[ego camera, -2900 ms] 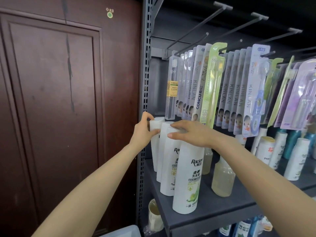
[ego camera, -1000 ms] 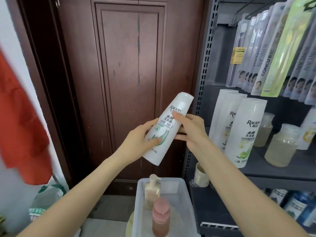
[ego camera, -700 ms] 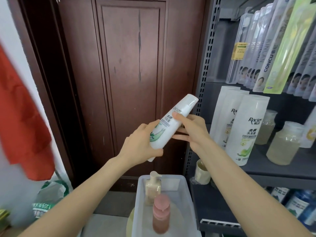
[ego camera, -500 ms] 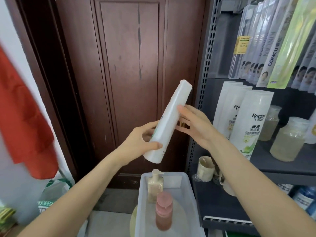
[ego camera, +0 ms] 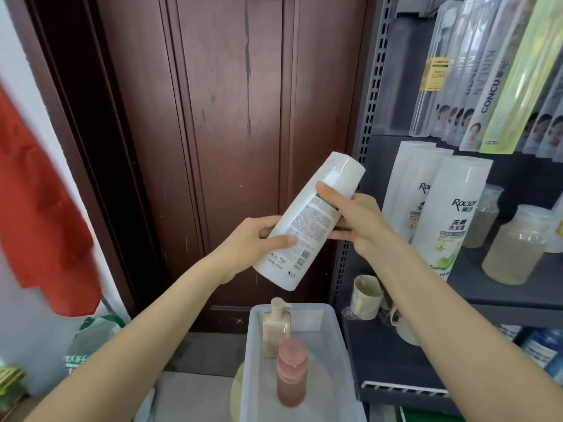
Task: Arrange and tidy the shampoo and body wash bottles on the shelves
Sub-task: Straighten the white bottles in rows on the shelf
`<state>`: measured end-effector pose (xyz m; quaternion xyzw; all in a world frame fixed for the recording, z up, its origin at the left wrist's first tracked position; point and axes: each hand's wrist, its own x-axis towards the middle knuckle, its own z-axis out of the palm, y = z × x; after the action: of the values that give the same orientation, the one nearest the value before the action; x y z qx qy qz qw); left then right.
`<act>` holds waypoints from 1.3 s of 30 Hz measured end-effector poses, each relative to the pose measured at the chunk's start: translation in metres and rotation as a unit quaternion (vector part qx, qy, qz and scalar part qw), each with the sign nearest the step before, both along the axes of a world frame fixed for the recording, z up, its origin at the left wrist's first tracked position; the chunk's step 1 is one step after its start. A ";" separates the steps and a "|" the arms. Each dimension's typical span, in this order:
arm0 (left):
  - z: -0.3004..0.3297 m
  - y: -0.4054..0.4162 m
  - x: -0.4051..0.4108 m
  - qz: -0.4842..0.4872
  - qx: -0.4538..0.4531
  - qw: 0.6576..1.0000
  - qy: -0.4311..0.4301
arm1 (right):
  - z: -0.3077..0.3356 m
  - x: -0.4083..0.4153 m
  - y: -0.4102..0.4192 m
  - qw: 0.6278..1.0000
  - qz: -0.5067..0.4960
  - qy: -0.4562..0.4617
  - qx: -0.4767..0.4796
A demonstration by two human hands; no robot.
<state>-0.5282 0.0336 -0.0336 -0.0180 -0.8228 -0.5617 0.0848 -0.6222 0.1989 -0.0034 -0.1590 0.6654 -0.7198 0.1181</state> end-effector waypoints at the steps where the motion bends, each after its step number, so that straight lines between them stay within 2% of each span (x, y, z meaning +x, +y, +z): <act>1: 0.000 -0.003 0.001 -0.011 0.000 1.000 -0.006 | 0.002 0.000 0.003 1.000 0.014 0.002 0.006; 6: 0.000 -0.011 0.003 -0.042 0.031 0.999 -0.014 | 0.009 -0.001 0.013 0.997 0.067 0.021 0.007; 11: 0.000 -0.008 -0.001 -0.037 0.037 0.999 0.003 | 0.008 -0.002 0.014 0.999 0.047 0.019 0.000; 15: -0.001 -0.005 -0.005 0.001 0.001 0.998 0.055 | 0.005 -0.007 0.014 0.999 0.031 -0.009 -0.037; 19: -0.005 -0.002 -0.013 0.086 -0.109 0.984 0.110 | 0.006 -0.008 0.010 0.998 0.026 -0.033 -0.045; 21: -0.004 0.002 -0.016 0.138 -0.203 0.962 0.122 | 0.008 -0.003 0.003 0.997 0.051 -0.035 -0.037; 24: 0.001 0.012 -0.020 0.181 -0.356 0.907 0.131 | 0.011 -0.001 -0.004 0.996 0.045 -0.053 -0.046; 27: 0.003 0.016 -0.023 0.190 -0.399 0.883 0.157 | 0.015 -0.005 -0.004 0.997 0.000 -0.056 -0.060; 29: 0.004 0.016 -0.024 0.175 -0.394 0.888 0.157 | 0.018 -0.007 -0.004 0.996 -0.034 -0.046 -0.061; 31: 0.006 0.016 -0.027 0.130 -0.367 0.908 0.155 | 0.021 -0.010 -0.001 0.996 -0.062 -0.029 -0.061; 35: 0.021 0.020 -0.034 0.044 -0.165 0.975 0.144 | 0.024 -0.010 0.010 0.997 -0.063 0.012 -0.051; 39: 0.035 0.032 -0.042 -0.012 -0.050 0.995 0.090 | 0.030 -0.008 0.019 0.996 -0.036 0.058 -0.058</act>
<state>-0.5704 0.0659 0.0016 -0.0822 -0.8386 -0.5170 0.1508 -0.6305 0.2178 0.0265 -0.1830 0.6333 -0.7507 0.0432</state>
